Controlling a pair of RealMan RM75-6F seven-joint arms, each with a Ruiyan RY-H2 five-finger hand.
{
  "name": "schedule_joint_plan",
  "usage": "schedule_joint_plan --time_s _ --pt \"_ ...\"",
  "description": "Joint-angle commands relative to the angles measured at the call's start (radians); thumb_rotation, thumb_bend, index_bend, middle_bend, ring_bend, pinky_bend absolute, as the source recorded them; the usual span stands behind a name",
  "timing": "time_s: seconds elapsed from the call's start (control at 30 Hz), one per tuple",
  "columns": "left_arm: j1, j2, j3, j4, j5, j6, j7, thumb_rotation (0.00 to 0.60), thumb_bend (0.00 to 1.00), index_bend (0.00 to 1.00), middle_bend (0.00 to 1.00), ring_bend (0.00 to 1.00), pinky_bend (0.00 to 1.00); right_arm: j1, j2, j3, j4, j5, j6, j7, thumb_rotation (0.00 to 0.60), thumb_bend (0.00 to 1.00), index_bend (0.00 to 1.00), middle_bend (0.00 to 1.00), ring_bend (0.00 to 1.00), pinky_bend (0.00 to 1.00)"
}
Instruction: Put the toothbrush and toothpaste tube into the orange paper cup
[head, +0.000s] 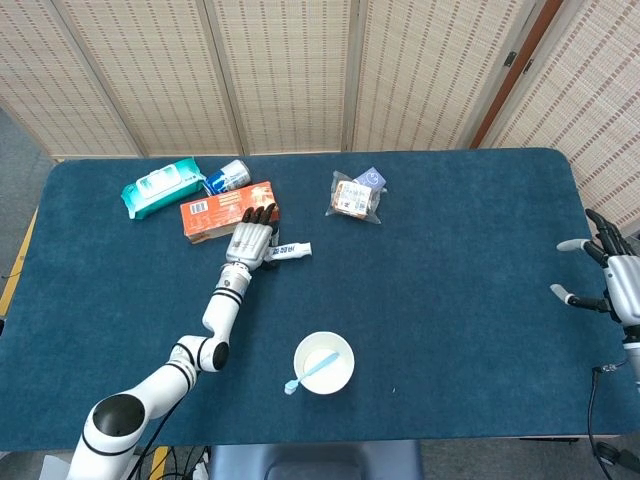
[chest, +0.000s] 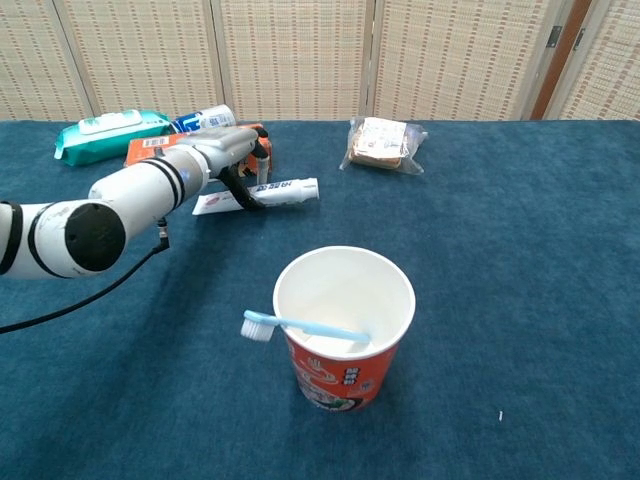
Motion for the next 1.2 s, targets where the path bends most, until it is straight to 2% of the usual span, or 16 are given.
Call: schedule_joint_plan --time_s 0.03,0.17,0.33,0.57,0.77,0.97,1.2 --pt "0.041 0.049 0.016 -0.103 0.019 0.059 0.01 0.6 0.27 0.56 0.0 0.0 0.0 0.0 0.002 0.0 -0.006 -0.002 0.003 -0.003 0.6 0.09 0.38 0.01 0.0 0.2" --pt "0.084 0.108 0.023 -0.238 0.018 0.117 0.047 0.6 0.27 0.56 0.0 0.0 0.0 -0.001 0.005 0.001 -0.018 -0.006 0.01 -0.01 0.6 0.09 0.38 0.01 0.0 0.2" --pt "0.151 0.219 0.02 -0.476 -0.012 0.185 0.105 0.6 0.27 0.56 0.0 0.0 0.0 -0.004 0.01 0.002 -0.031 -0.011 0.022 -0.016 0.6 0.09 0.38 0.01 0.0 0.2" --pt "0.214 0.381 0.014 -0.821 -0.093 0.26 0.22 0.6 0.27 0.57 0.0 0.0 0.0 -0.001 0.014 0.004 -0.049 -0.026 0.041 -0.021 0.6 0.09 0.38 0.01 0.0 0.2" --pt "0.238 0.481 0.015 -1.034 -0.179 0.297 0.285 0.6 0.27 0.57 0.0 0.0 0.0 0.002 0.034 0.01 -0.076 -0.043 0.065 -0.028 0.6 0.09 0.38 0.01 0.0 0.2" --pt "0.26 0.567 0.012 -1.221 -0.237 0.324 0.281 0.6 0.27 0.58 0.0 0.0 0.0 -0.003 0.044 0.009 -0.098 -0.053 0.083 -0.029 0.6 0.09 0.38 0.01 0.0 0.2" --pt "0.277 0.664 0.0 -1.429 -0.321 0.304 0.206 0.6 0.27 0.58 0.0 0.0 0.0 -0.016 0.05 0.004 -0.118 -0.068 0.116 -0.028 0.6 0.09 0.38 0.01 0.0 0.2"
